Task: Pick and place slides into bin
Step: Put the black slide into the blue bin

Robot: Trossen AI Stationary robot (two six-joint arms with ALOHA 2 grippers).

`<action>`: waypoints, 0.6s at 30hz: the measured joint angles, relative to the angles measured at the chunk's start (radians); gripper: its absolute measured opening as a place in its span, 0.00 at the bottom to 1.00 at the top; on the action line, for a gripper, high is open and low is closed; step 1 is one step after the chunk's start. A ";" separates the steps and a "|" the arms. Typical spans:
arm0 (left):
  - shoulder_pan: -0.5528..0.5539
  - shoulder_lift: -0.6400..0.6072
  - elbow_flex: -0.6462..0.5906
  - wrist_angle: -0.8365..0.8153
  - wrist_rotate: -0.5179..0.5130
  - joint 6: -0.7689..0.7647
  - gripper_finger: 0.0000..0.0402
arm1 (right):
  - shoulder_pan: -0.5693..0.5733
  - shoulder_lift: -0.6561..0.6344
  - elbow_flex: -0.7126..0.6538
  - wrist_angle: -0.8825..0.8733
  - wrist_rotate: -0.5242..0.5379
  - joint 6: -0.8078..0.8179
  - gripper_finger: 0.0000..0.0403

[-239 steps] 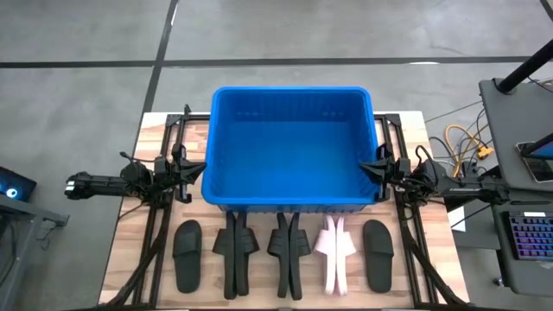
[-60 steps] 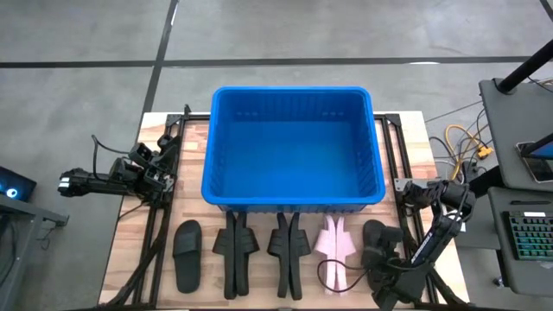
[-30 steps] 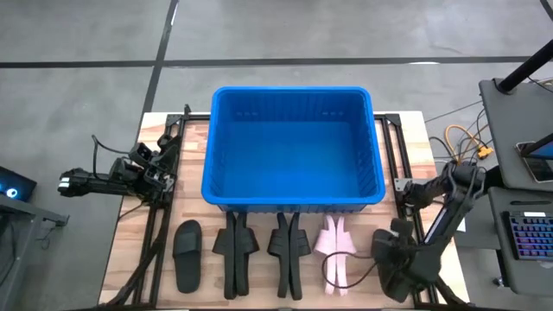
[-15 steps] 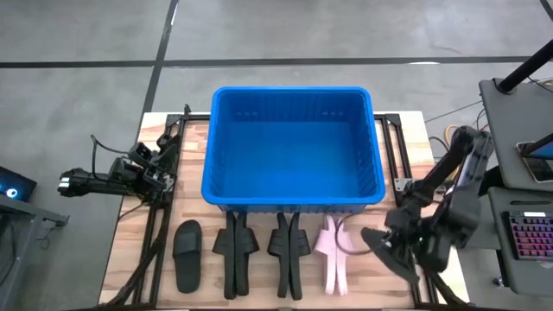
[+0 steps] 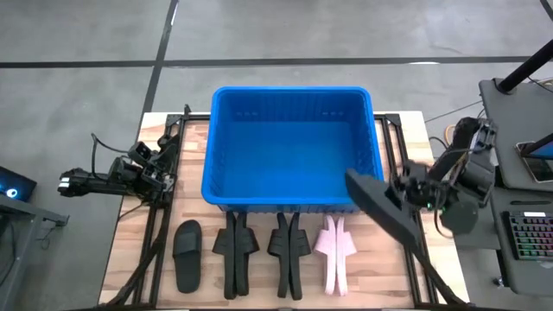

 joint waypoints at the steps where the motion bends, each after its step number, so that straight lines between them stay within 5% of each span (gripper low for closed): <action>1: 0.000 0.000 0.000 0.000 0.000 0.000 0.49 | -0.029 -0.011 0.000 0.001 0.001 -0.011 0.03; 5: 0.000 0.000 0.000 0.000 0.000 -0.001 0.49 | -0.147 -0.040 0.000 0.045 -0.023 -0.125 0.03; 18: 0.000 0.000 0.000 0.000 0.000 -0.004 0.49 | -0.539 -0.041 0.000 0.158 -0.339 -0.543 0.03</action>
